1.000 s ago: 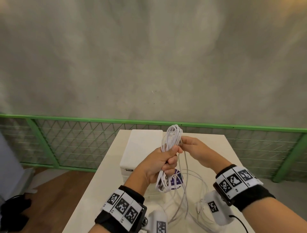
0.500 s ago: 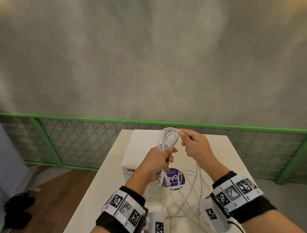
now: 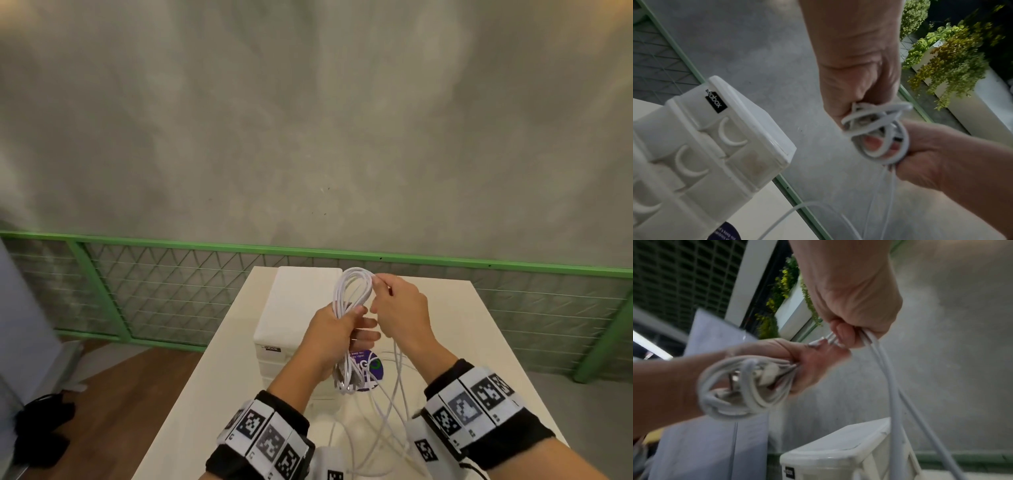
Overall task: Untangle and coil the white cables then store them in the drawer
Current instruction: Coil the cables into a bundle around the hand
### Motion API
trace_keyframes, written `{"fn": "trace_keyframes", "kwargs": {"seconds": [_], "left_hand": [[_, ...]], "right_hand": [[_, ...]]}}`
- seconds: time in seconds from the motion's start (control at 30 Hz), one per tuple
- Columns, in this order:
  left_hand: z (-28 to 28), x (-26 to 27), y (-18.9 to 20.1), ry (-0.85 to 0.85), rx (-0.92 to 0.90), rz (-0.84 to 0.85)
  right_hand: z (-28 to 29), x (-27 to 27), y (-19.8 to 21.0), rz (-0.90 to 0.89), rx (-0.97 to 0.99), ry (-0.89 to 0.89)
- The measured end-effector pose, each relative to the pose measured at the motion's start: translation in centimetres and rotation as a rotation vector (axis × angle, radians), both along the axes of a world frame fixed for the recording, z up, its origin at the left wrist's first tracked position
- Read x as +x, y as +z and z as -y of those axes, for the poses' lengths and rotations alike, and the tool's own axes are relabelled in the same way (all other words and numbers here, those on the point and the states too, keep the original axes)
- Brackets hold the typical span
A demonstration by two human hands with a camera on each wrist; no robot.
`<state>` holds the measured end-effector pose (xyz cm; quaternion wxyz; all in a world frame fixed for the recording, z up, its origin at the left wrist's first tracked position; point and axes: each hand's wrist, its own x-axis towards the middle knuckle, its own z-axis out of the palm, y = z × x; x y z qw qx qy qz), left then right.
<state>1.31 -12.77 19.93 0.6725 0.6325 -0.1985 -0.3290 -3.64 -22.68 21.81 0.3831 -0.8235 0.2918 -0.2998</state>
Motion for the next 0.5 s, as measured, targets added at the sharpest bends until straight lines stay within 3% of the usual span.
{"fn": "trace_keyframes", "kwargs": {"seconds": [0.2, 0.3, 0.5], "left_hand": [[0.1, -0.3, -0.3, 0.16, -0.059, -0.014], [0.0, 0.0, -0.1, 0.238, -0.063, -0.069], [-0.6, 0.3, -0.3, 0.163, -0.083, -0.25]], "right_hand": [[-1.5, 0.1, -0.7, -0.241, -0.144, 0.167], [-2.8, -0.3, -1.5, -0.263, -0.073, 0.214], [-3.3, -1.2, -1.2, -0.397, -0.049, 0.303]]}}
